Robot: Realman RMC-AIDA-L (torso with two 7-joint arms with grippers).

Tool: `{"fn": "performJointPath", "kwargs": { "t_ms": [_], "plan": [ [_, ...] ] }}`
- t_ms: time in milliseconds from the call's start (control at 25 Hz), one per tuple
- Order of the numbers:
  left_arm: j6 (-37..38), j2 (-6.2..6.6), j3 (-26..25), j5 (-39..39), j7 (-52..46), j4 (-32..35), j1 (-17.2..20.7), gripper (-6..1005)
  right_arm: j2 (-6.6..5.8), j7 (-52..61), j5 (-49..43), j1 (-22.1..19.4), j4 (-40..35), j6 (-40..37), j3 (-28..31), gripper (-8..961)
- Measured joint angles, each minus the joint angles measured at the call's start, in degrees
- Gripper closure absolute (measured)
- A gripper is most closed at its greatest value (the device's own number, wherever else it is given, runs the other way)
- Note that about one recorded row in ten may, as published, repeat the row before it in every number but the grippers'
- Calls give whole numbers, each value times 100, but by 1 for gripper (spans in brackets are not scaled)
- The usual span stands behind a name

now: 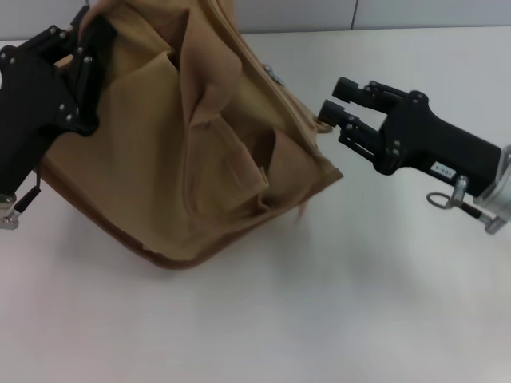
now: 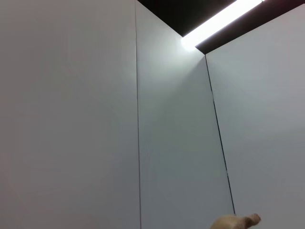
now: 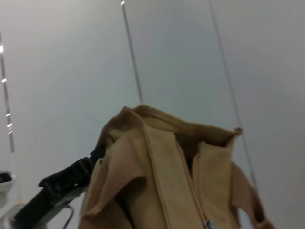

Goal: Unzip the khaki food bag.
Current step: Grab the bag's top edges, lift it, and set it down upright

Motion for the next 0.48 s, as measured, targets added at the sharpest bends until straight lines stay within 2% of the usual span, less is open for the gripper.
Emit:
{"fn": "performJointPath", "kwargs": {
  "t_ms": [160, 240, 360, 480],
  "plan": [
    [44, 0, 26, 3, 0, 0, -2, 940, -2, 892, -28, 211, -648, 197, -484, 538],
    [52, 0, 27, 3, 0, 0, -2, 940, -5, 1009, -31, 236, -770, 268, -627, 544],
    [77, 0, 27, 4, 0, 0, -1, 940, -12, 1283, -34, 315, -1181, 506, -1329, 553],
    [80, 0, 27, 4, 0, 0, 1, 939, -12, 1302, -36, 337, -1307, 554, -1571, 562]
  ]
}}
